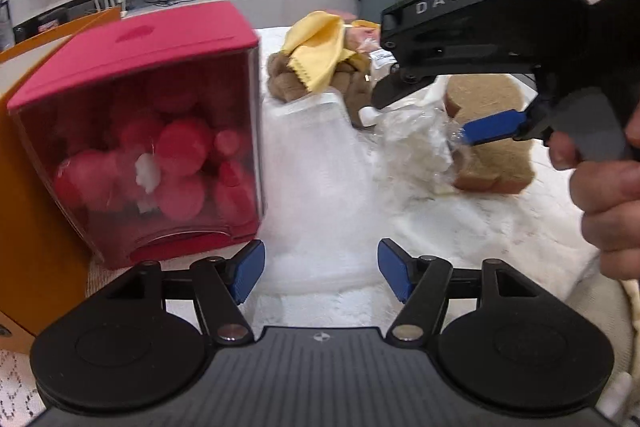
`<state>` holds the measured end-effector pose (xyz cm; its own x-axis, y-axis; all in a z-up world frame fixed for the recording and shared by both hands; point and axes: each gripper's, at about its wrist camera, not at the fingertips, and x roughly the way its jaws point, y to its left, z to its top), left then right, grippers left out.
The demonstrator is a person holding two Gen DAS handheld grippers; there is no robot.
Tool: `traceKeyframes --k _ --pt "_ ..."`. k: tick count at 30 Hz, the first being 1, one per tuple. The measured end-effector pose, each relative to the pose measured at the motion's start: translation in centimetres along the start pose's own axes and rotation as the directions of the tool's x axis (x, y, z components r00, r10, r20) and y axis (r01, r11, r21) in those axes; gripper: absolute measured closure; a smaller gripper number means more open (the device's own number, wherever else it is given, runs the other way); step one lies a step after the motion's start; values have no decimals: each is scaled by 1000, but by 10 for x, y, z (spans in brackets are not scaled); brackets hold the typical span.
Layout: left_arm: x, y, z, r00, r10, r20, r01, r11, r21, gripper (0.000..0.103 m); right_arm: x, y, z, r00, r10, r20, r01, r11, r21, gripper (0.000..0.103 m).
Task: Organize soft objects
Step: 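Move both tools back to the pile of soft items, then grasp the labeled clear bag with the right tool while the left grasps a clear plastic sheet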
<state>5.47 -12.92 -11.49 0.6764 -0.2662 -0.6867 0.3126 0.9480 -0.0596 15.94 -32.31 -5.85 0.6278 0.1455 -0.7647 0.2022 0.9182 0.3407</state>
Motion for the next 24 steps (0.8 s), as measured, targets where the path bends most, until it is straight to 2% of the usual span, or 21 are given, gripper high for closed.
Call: traceKeyframes --k 3,4,5,6,10,13,15,18,20,22,24 --pt "3 0 -3 999 35 22 -36 999 19 22 4 3 -1 1000 3 13 -2 1000 -9 27" --pt "4 -2 -4 999 44 23 -44 999 20 21 5 3 -1 1000 5 15 -5 1000 -1 36" --pt "6 -3 -2 999 45 27 -46 999 19 20 7 2 -1 1000 8 15 -8 1000 5 53" --pt "6 -3 -3 998 46 40 -47 999 19 19 9 2 -2 1000 11 4 -11 1000 7 57" --pt "9 -9 -6 998 37 56 -40 998 49 17 11 3 -3 1000 7 -7 -7 1000 -23 65" --pt "8 -6 -4 999 25 45 -27 999 40 17 6 4 -2 1000 -9 -20 9 1000 -26 66" --pt "7 -3 -4 999 15 35 -17 999 31 21 0 7 -3 998 -44 -35 42 998 -46 66" --pt "1 -4 -5 999 23 41 -27 996 84 46 -5 9 -6 995 -88 -52 84 993 -80 66" --pt "-1 -6 -7 999 9 47 -14 994 111 77 -6 6 -9 994 -87 -72 82 994 -68 66" --pt "-2 -10 -10 999 -7 47 1 991 131 92 -10 4 -10 994 -81 -78 77 995 -60 66" --pt "-2 -15 -11 999 -10 50 3 989 145 95 -12 3 -10 994 -76 -76 71 995 -64 64"
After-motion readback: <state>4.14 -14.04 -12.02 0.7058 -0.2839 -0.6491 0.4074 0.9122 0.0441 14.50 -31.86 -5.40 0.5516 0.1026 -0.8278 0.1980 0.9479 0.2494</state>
